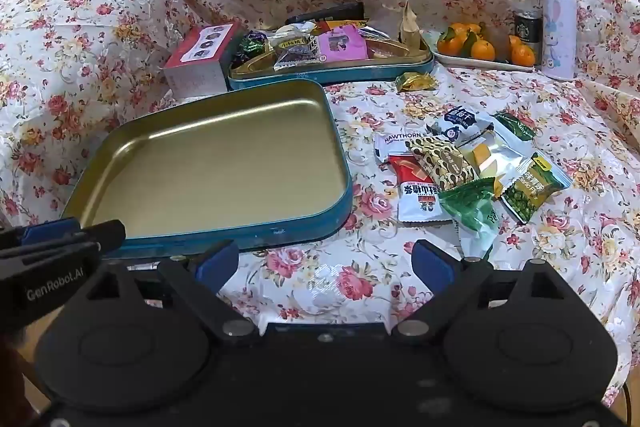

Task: Organize snacks

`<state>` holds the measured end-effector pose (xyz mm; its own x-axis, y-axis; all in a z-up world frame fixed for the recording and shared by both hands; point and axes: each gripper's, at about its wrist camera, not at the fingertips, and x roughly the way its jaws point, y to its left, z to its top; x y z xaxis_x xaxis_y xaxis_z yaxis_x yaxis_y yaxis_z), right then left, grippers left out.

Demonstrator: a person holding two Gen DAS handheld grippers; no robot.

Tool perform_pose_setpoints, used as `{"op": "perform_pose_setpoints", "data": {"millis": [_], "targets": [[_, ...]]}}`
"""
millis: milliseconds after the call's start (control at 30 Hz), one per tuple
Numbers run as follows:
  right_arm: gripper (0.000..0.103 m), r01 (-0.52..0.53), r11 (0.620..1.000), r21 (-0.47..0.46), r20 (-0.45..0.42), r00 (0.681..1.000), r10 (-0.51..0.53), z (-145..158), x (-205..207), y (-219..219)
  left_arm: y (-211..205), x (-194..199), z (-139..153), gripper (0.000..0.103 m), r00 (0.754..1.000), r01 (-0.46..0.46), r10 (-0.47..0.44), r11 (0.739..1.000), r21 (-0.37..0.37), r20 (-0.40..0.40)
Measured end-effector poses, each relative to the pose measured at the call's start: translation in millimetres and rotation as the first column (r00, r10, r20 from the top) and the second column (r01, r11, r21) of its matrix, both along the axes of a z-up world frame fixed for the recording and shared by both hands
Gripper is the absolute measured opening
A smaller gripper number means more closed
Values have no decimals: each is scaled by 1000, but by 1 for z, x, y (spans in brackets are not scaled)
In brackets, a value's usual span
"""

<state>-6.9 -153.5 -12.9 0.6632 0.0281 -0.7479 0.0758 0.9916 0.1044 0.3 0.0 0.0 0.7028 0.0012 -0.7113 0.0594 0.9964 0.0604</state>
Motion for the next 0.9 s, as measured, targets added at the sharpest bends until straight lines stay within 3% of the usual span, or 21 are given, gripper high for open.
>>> {"op": "perform_pose_setpoints", "data": {"millis": [900], "targets": [[98,-7,1000,10,-4,1000,7,0,-2,1,-1,0,-1,52,1000,-9,9,1000,-17,-8]]}}
